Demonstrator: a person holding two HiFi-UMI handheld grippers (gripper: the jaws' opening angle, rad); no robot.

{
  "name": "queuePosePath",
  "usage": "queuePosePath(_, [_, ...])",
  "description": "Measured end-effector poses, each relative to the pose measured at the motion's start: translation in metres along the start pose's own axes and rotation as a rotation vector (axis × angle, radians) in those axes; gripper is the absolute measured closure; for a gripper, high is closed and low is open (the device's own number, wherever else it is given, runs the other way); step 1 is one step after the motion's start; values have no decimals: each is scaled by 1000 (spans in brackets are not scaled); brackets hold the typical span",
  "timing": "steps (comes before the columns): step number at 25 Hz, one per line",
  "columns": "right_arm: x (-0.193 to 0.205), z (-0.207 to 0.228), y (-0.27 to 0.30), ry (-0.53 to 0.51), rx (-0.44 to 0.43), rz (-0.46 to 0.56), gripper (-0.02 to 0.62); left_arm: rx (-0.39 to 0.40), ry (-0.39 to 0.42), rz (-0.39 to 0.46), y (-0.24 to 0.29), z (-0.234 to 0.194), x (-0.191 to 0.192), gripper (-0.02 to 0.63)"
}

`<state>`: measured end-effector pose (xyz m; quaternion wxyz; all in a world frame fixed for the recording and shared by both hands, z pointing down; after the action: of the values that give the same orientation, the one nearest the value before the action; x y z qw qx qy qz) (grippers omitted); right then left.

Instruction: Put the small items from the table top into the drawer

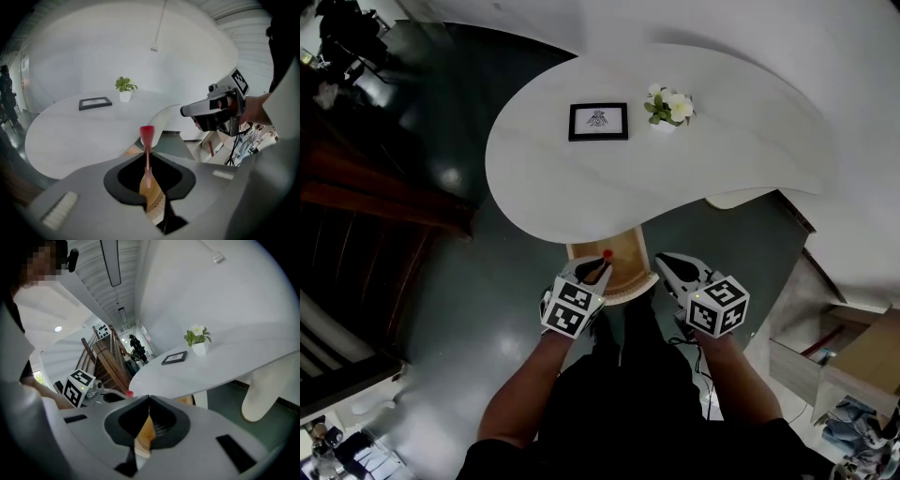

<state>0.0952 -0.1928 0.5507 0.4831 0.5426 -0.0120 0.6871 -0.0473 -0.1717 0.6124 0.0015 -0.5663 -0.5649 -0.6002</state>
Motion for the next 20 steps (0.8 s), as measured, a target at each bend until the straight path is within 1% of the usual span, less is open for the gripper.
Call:
queuePosePath(6, [9,11,0,14,13,-13,583,23,19,-93,28,-2,26,552])
queuePosePath(11, [12,13,0,18,11,-20,583,40,18,-162,44,0,39,552])
queuePosePath(17, [15,16,6,19,1,-28,583,58,67,-251,64,-2,52,552])
queuePosePath(20, [17,20,7,23,2,-32,583,55,87,-296,73,-6,60,552])
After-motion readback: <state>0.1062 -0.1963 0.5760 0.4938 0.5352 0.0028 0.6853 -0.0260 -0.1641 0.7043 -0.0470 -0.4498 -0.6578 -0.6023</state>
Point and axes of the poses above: the fingertips, and each gripper's own axes: y forward along the fingers, z to its right, x out of its underside, the point moved 4 cm from there along -y, backward along the fingers, and after that the axes turned 6 degrees about x, right-handed, at the moved point
